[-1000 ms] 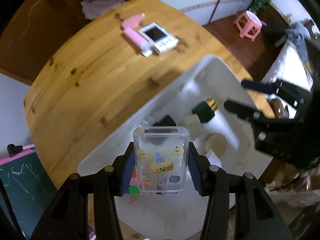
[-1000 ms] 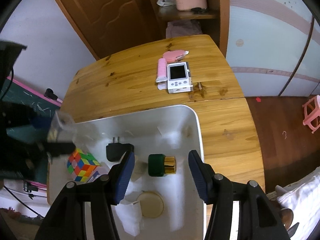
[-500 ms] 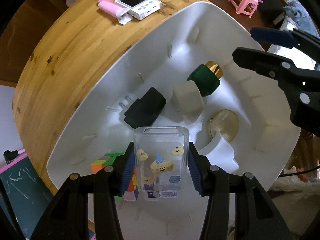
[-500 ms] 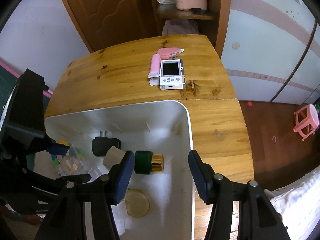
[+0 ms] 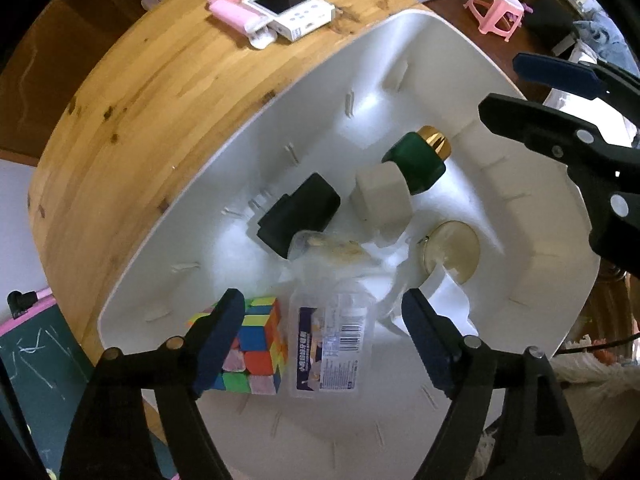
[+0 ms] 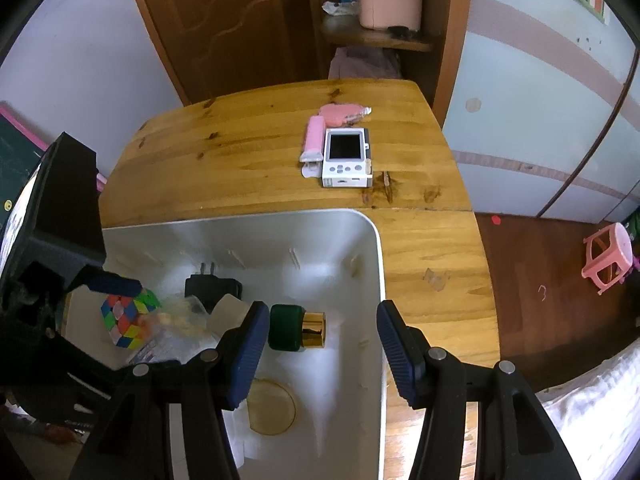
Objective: Organize rigid objects
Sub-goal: 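Move both grippers back over the table toward the pink roller and white game device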
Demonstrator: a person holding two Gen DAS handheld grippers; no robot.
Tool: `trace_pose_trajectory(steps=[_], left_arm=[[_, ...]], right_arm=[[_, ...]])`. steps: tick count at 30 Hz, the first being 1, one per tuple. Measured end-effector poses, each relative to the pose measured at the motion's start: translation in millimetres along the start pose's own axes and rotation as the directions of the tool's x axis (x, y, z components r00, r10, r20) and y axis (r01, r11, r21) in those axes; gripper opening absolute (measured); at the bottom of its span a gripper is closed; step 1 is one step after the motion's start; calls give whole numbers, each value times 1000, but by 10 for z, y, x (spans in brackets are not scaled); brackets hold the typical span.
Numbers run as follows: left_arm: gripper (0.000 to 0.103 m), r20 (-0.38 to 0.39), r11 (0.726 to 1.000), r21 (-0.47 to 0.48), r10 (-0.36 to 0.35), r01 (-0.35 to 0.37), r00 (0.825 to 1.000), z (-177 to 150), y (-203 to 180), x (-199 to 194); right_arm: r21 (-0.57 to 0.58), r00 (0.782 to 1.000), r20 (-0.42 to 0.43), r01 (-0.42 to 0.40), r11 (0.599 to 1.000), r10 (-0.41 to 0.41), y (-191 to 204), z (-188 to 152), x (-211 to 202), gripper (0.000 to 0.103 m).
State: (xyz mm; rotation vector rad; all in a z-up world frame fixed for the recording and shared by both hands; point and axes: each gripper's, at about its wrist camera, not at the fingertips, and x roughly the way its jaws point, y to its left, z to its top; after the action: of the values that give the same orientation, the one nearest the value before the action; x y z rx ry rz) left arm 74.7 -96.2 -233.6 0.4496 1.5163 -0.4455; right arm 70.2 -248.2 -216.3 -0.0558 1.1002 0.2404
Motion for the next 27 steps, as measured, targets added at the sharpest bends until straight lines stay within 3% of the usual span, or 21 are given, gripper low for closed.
trace_pose_trajectory(steps=[13, 27], left_arm=[[83, 125, 999, -19, -24, 27, 992, 54, 3, -560], [83, 305, 991, -131, 6, 36, 952, 450, 481, -1142]], right_arm=[[6, 997, 71, -40, 999, 39, -6, 159, -289, 57], [76, 989, 98, -121, 990, 113, -270, 506, -399, 57]])
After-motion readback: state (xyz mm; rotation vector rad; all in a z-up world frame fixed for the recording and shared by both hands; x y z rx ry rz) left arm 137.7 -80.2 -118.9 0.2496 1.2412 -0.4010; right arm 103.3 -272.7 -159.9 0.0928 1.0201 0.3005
